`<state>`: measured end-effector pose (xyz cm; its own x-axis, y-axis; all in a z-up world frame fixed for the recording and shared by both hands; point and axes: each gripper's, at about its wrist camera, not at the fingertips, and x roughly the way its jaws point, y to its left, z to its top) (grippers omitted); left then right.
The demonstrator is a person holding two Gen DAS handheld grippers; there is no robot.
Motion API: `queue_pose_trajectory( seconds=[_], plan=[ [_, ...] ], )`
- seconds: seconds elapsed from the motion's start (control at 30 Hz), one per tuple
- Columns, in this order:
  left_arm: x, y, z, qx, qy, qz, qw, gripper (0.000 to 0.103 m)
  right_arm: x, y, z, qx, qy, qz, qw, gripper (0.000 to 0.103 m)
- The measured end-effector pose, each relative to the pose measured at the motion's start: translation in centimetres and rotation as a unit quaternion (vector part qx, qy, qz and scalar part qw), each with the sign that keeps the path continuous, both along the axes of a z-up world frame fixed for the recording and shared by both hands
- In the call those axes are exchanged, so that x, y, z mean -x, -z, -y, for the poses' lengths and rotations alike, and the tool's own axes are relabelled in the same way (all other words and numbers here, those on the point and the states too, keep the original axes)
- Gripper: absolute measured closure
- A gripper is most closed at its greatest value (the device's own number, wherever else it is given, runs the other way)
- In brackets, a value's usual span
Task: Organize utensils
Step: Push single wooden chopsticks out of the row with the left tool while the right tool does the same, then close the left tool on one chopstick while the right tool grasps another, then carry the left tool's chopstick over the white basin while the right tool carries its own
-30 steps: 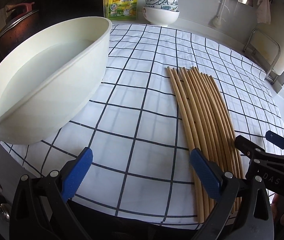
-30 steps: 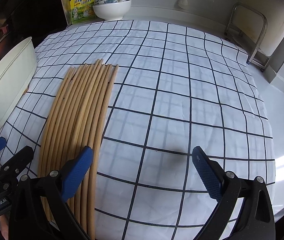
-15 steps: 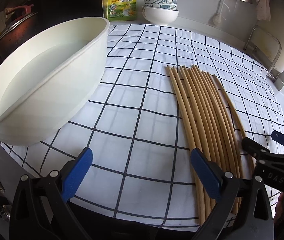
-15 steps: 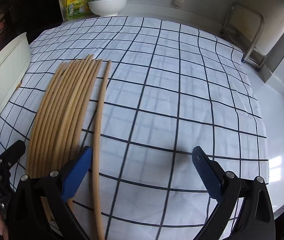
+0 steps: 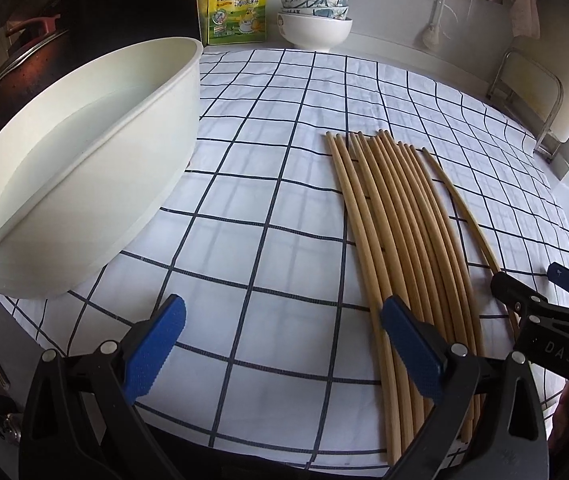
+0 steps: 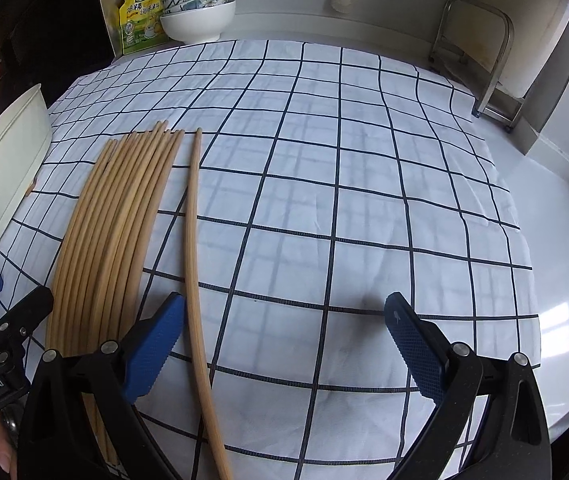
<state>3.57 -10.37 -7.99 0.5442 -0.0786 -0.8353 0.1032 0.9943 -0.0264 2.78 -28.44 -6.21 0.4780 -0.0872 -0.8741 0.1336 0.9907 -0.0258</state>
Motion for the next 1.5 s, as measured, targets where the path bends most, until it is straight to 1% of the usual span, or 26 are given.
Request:
queue_pose_trajectory(
  seconds=[0.1, 0.17, 0.23, 0.33, 0.4, 0.43, 0.47, 0.5, 0.53, 0.57, 0.6, 0.63, 0.7, 0.73, 0.77, 0.8, 0.83, 1.03, 1.17, 1.27, 1.37, 1.43, 1.5],
  plan=[
    [0.3, 0.1, 0.1, -0.009, 0.006, -0.001, 0.9999, 0.006, 0.0, 0.0, 0.0, 0.0, -0.001, 0.0, 1.0, 0.008],
    [0.2, 0.4, 0.3, -0.021, 0.007, -0.01, 0.9997, 0.006, 0.0, 0.0, -0.2, -0.002, -0.004, -0.001, 1.0, 0.008],
    [0.2, 0.4, 0.3, -0.025, 0.008, -0.006, 0.9996, 0.005, 0.0, 0.0, -0.4, -0.002, -0.01, -0.001, 1.0, 0.008],
    [0.0, 0.5, 0.1, -0.02, 0.004, -0.01, 0.9997, 0.006, 0.0, 0.0, -0.7, 0.001, -0.015, 0.001, 1.0, 0.008],
    [-0.2, 0.4, 0.0, -0.016, 0.003, -0.007, 0.9998, 0.008, 0.1, 0.0, -0.7, 0.002, -0.017, 0.005, 1.0, 0.009],
    [-0.2, 0.4, 0.0, -0.015, 0.003, -0.005, 0.9999, 0.01, 0.1, -0.1, -0.8, 0.004, -0.018, 0.007, 1.0, 0.009],
    [-0.2, 0.3, 0.0, -0.012, 0.004, -0.001, 0.9999, 0.017, 0.1, -0.1, -0.9, 0.007, -0.019, 0.013, 1.0, 0.009],
    [-0.1, 0.2, 0.1, -0.012, 0.007, 0.002, 0.9999, 0.026, 0.1, -0.1, -1.0, 0.012, -0.02, 0.017, 1.0, 0.01],
    [-0.1, 0.1, 0.3, -0.012, 0.01, 0.004, 0.9999, 0.031, 0.1, -0.1, -1.1, 0.013, -0.02, 0.021, 0.999, 0.012],
    [-0.1, 0.0, 0.4, -0.011, 0.014, 0.004, 0.9998, 0.04, 0.2, -0.2, -1.2, 0.006, -0.023, 0.024, 0.999, 0.022],
    [-0.3, -0.2, 0.6, -0.011, 0.018, 0.003, 0.9998, 0.049, 0.2, -0.3, -1.3, -0.006, -0.027, 0.027, 0.999, 0.034],
    [-0.4, -0.3, 0.7, -0.009, 0.022, 0.003, 0.9997, 0.055, 0.2, -0.5, -1.6, -0.006, -0.028, 0.031, 0.999, 0.04],
    [-0.4, -0.4, 1.0, -0.005, 0.031, 0.001, 0.9995, 0.08, 0.2, -0.8, -2.1, -0.004, -0.035, 0.034, 0.999, 0.067],
    [-0.3, -0.5, 1.1, -0.002, 0.036, 0.0, 0.9994, 0.087, 0.2, -0.8, -2.3, -0.002, -0.038, 0.036, 0.999, 0.071],
    [-0.3, -0.5, 1.1, 0.003, 0.04, -0.003, 0.9992, 0.095, 0.2, -0.9, -2.4, 0.0, -0.038, 0.036, 0.999, 0.082],
    [-0.4, -0.5, 1.1, 0.007, 0.043, -0.006, 0.999, 0.095, 0.2, -0.9, -2.4, 0.001, -0.038, 0.036, 0.999, 0.094],
    [-0.3, -0.5, 1.1, 0.01, 0.046, -0.007, 0.9989, 0.095, 0.2, -0.9, -2.3, 0.004, -0.035, 0.036, 0.999, 0.096],
    [-0.2, -0.9, 0.5, 0.047, 0.062, -0.024, 0.9967, 0.095, 0.4, -1.0, -0.9, -0.043, -0.017, 0.043, 0.998, 0.097],
    [0.0, -2.4, 0.3, 0.068, 0.079, -0.02, 0.9943, 0.096, 0.7, -2.4, -1.0, -0.065, -0.012, 0.062, 0.996, 0.097],
    [0.2, -4.4, -0.4, 0.083, 0.091, -0.004, 0.9924, 0.096, 1.2, -4.2, -1.8, -0.083, -0.015, 0.084, 0.993, 0.097],
    [0.1, -7.2, -1.8, 0.097, 0.092, 0.024, 0.9907, 0.096, 1.1, -6.3, -3.1, -0.099, -0.021, 0.106, 0.989, 0.097],
    [-0.1, -8.7, -3.1, 0.097, 0.084, 0.045, 0.9907, 0.095, 0.5, -7.7, -4.3, -0.106, -0.031, 0.117, 0.987, 0.097],
    [-0.4, -10.0, -5.4, 0.102, 0.066, 0.064, 0.9905, 0.095, -0.5, -9.2, -6.1, -0.127, -0.047, 0.126, 0.983, 0.097]
  ],
)
